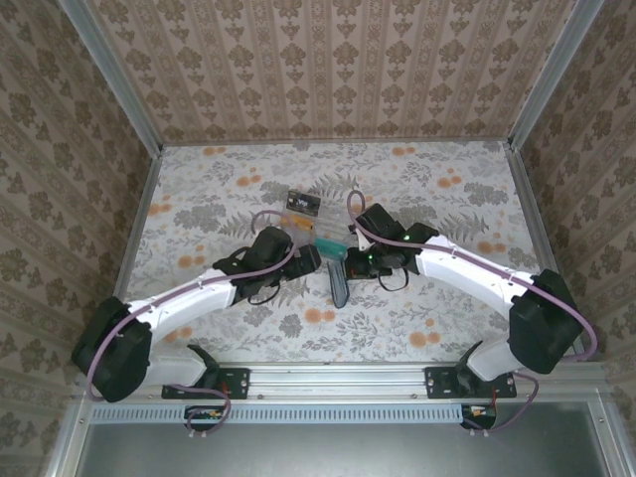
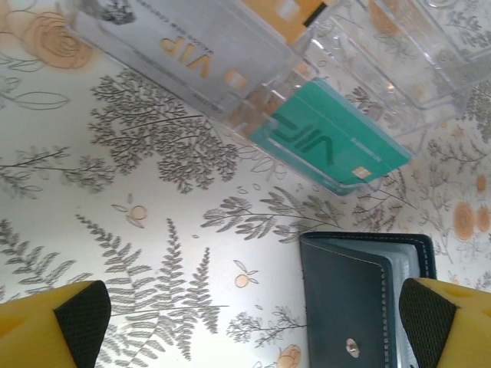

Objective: Take the credit cards out of the card holder

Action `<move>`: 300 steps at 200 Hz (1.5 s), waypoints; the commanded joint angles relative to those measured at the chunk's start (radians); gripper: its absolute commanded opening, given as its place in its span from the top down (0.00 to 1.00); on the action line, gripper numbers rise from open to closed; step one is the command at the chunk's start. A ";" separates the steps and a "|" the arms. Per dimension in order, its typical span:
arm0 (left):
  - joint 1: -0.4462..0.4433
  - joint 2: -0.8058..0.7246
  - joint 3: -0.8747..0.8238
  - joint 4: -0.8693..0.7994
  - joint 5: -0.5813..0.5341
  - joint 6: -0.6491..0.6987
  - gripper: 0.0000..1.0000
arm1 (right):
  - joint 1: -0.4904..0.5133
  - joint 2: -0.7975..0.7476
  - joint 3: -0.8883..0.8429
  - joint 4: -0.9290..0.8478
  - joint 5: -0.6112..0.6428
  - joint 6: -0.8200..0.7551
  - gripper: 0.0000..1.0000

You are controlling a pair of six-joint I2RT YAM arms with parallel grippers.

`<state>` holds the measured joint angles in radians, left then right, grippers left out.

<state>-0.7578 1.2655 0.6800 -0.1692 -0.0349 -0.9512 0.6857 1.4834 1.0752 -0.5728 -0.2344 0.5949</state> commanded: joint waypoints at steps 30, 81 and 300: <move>0.004 0.000 -0.002 -0.051 -0.039 -0.023 0.00 | 0.006 0.027 0.019 0.030 -0.104 0.008 0.92; 0.008 -0.021 0.009 -0.116 -0.094 -0.033 0.00 | 0.006 0.017 0.042 0.068 -0.139 0.014 0.92; -0.020 0.234 0.105 0.116 0.288 0.019 0.53 | -0.116 0.094 -0.018 -0.188 0.159 -0.127 0.92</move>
<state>-0.7631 1.4662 0.7307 -0.0792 0.2123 -0.9409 0.5735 1.5471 1.0710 -0.7181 -0.1303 0.4885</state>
